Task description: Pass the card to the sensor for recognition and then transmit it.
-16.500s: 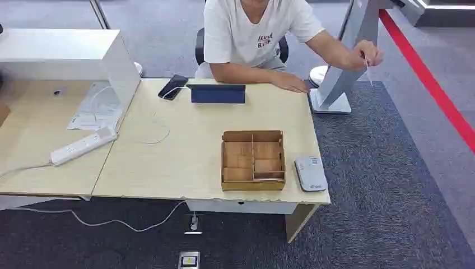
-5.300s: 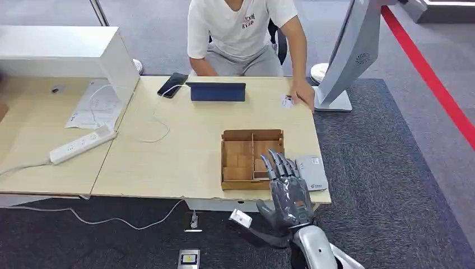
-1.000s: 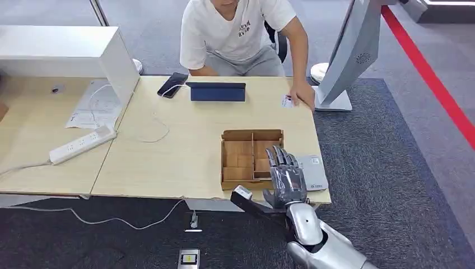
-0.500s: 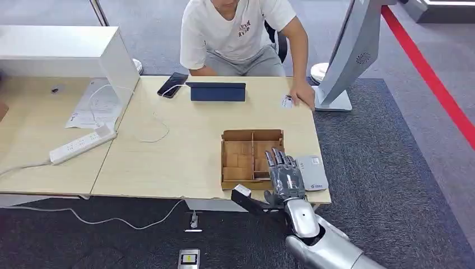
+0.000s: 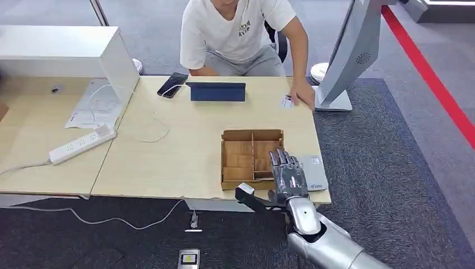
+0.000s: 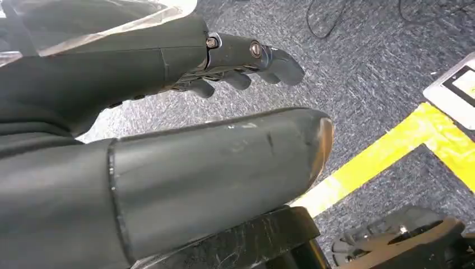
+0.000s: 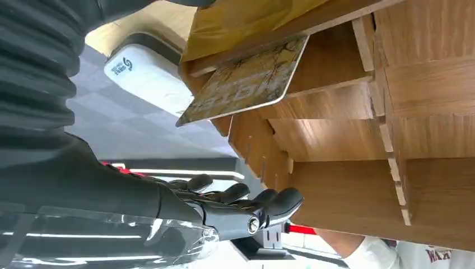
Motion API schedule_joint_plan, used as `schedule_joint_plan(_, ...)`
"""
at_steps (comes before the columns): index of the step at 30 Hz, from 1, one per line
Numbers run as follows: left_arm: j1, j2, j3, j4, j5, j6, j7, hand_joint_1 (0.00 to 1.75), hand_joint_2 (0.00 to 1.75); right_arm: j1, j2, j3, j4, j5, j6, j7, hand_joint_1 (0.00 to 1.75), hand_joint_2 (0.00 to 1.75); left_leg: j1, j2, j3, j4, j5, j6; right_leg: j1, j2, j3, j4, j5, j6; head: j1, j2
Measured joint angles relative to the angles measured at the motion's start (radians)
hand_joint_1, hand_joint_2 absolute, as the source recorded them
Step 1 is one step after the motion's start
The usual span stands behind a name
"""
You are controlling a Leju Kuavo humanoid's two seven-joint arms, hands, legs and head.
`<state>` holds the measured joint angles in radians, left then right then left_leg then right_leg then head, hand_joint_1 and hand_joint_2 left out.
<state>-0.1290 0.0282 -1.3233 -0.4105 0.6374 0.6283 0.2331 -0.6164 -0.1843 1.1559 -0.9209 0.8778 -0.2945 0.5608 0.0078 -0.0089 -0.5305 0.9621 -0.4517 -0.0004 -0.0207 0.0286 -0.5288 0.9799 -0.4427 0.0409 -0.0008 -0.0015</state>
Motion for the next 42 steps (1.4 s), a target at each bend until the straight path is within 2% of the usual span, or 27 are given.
schedule_joint_plan(16,0.0,0.0,0.0,0.0,-0.003,0.001,0.003,0.0,0.0,-0.008,0.001,0.022,0.005,-0.005,-0.006,-0.008,0.0,1.75,0.0,0.0,0.0,0.0,0.0,0.0,0.0,0.0,0.0,0.0,0.0,0.0,0.0,0.0)
schedule_joint_plan(19,0.003,-0.002,0.0,0.0,-0.001,0.027,-0.007,0.0,0.0,-0.008,0.001,0.027,0.005,-0.005,-0.012,-0.012,0.0,1.75,0.0,0.0,0.0,0.0,0.0,0.0,0.0,0.0,0.0,0.0,0.0,0.0,0.0,0.0)
schedule_joint_plan(20,0.004,-0.003,0.0,0.0,-0.001,0.029,-0.008,0.0,0.0,-0.008,0.001,0.029,0.005,-0.004,-0.014,-0.014,0.59,1.75,0.0,0.0,0.0,0.0,0.0,0.0,0.0,0.0,0.0,0.0,0.0,0.0,0.0,0.0)
schedule_joint_plan(21,0.004,-0.004,0.0,0.0,-0.001,0.03,-0.009,0.0,0.0,-0.008,0.001,0.031,0.005,-0.004,-0.015,-0.015,1.75,1.75,0.0,0.0,0.0,0.0,0.0,0.0,0.0,0.0,0.0,0.0,0.0,0.0,0.0,0.0)
schedule_joint_plan(42,0.004,-0.019,0.0,0.002,-0.004,0.029,-0.026,0.0,0.0,-0.017,0.001,0.037,-0.001,-0.043,-0.003,-0.01,1.75,1.75,0.0,0.0,0.0,0.0,0.0,0.0,0.0,0.0,0.0,0.0,0.0,0.0,0.0,0.0)
